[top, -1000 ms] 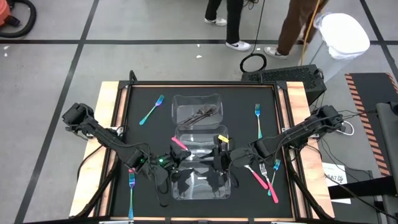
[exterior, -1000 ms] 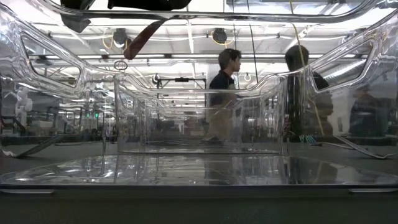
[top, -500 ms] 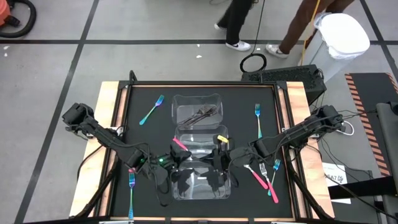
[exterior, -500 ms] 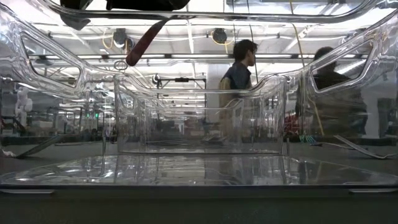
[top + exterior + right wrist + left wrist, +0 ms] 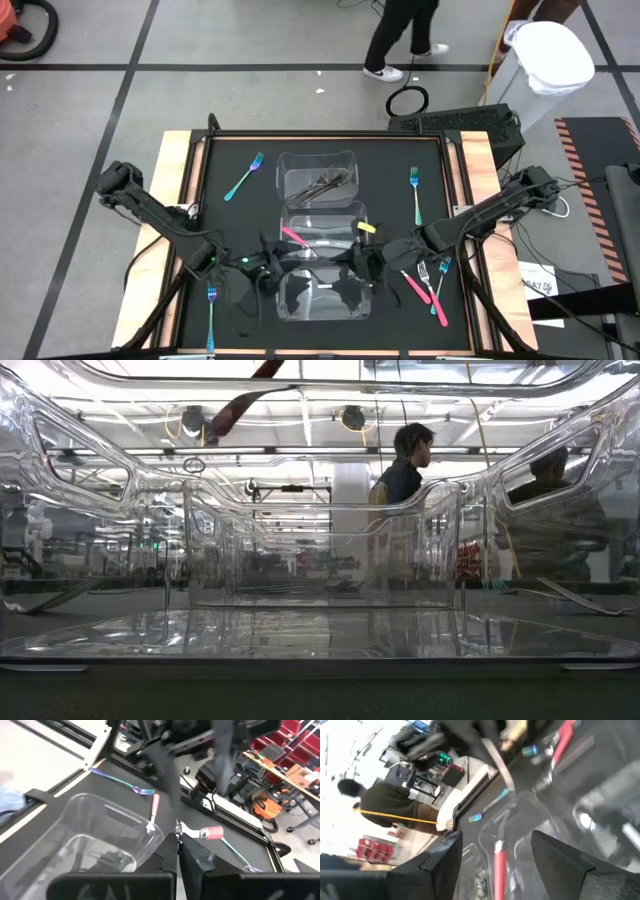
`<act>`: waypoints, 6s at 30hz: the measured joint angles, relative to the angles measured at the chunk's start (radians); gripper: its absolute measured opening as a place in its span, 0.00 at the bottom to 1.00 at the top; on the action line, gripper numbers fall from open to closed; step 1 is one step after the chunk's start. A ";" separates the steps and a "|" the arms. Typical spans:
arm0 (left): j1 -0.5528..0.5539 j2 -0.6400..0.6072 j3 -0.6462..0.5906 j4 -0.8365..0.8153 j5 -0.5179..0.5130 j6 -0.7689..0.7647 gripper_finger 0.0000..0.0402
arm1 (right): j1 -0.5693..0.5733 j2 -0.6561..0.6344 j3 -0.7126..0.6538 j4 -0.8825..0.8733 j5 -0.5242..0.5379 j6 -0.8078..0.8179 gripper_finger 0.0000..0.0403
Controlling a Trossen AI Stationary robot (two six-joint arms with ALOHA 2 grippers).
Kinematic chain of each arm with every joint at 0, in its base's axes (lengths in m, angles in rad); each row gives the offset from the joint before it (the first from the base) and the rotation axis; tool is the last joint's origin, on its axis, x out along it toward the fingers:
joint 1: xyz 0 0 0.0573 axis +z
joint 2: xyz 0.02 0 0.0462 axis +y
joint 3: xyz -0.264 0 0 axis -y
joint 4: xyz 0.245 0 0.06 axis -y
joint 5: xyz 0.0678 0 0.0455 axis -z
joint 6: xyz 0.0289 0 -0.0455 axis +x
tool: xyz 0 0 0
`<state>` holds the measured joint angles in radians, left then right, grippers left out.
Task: Sort silverware by color (type)
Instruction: Put the top left pink fork into the middle transparent bin
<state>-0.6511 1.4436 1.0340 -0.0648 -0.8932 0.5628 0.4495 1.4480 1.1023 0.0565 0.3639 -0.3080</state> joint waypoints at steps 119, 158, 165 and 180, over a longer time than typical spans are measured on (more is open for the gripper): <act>0.317 -0.046 -0.049 -0.291 0.833 -0.717 0.19 | 0.182 0.036 0.001 -0.144 0.448 -0.176 0.51; 0.364 -0.089 0.033 -0.396 0.526 -0.759 0.19 | 0.274 0.032 0.002 -0.236 1.055 -0.148 0.53; 0.364 -0.084 0.034 -0.453 0.514 -0.783 0.19 | 0.297 0.032 0.002 -0.111 1.053 -0.224 0.53; 0.438 0.024 0.035 -0.436 0.581 -0.795 0.19 | 0.351 0.032 0.002 -0.011 1.053 -0.285 0.53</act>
<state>-0.2128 1.4680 1.0691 -0.5012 -0.3117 -0.2317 0.8009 1.4796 1.1038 0.0458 1.4170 -0.5926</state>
